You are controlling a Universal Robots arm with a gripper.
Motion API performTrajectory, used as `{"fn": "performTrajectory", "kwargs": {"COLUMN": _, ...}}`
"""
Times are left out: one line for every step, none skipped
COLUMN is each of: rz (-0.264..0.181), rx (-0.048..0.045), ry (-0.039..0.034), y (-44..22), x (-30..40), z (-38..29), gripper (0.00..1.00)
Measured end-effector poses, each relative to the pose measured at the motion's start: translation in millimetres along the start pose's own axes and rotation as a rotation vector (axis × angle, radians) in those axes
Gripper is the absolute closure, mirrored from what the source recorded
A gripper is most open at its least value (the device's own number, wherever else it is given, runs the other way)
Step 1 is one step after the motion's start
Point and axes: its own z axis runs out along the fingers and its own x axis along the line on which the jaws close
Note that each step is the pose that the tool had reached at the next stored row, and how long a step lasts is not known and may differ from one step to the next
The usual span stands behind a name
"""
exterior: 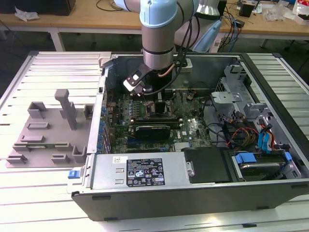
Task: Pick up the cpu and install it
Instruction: 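Place the cpu into insertion slot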
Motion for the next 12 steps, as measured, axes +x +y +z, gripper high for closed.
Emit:
{"fn": "performTrajectory", "kwargs": {"rz": 0.0, "rx": 0.0, "ry": 0.0001, "y": 0.0, "x": 0.0, "z": -0.2, "gripper": 0.38}}
{"fn": "performTrajectory", "kwargs": {"rz": 0.0, "rx": 0.0, "ry": 0.0, "y": 0.1, "x": 0.0, "z": -1.3, "gripper": 0.38}}
{"fn": "performTrajectory", "kwargs": {"rz": 0.0, "rx": 0.0, "ry": 0.0, "y": 0.1, "x": 0.0, "z": -1.9, "gripper": 0.38}}
{"fn": "performTrajectory", "kwargs": {"rz": 0.0, "rx": 0.0, "ry": 0.0006, "y": 0.2, "x": 0.0, "z": -2.4, "gripper": 0.38}}
{"fn": "performTrajectory", "kwargs": {"rz": 0.0, "rx": -0.0001, "ry": 0.0048, "y": 0.2, "x": 0.0, "z": -2.5, "gripper": 0.38}}
{"fn": "performTrajectory", "kwargs": {"rz": 0.001, "rx": 0.0001, "ry": 0.0082, "y": 0.2, "x": 0.0, "z": -2.6, "gripper": 0.38}}
{"fn": "performTrajectory", "kwargs": {"rz": 0.001, "rx": 0.0, "ry": 0.0117, "y": 0.2, "x": 0.0, "z": -2.6, "gripper": 0.38}}
{"fn": "performTrajectory", "kwargs": {"rz": 0.001, "rx": 0.0, "ry": 0.012, "y": 0.2, "x": 0.0, "z": -2.5, "gripper": 0.38}}
{"fn": "performTrajectory", "kwargs": {"rz": 0.001, "rx": 0.0, "ry": 0.0123, "y": 0.2, "x": 0.0, "z": -2.5, "gripper": 0.38}}
{"fn": "performTrajectory", "kwargs": {"rz": 0.001, "rx": 0.0001, "ry": 0.0127, "y": 0.2, "x": 0.0, "z": -2.6, "gripper": 0.38}}
{"fn": "performTrajectory", "kwargs": {"rz": 0.001, "rx": 0.0002, "ry": 0.0125, "y": 0.2, "x": -0.1, "z": -3.6, "gripper": 0.38}}
{"fn": "performTrajectory", "kwargs": {"rz": 0.001, "rx": 0.0, "ry": 0.0125, "y": 0.4, "x": -0.1, "z": -5.1, "gripper": 0.38}}
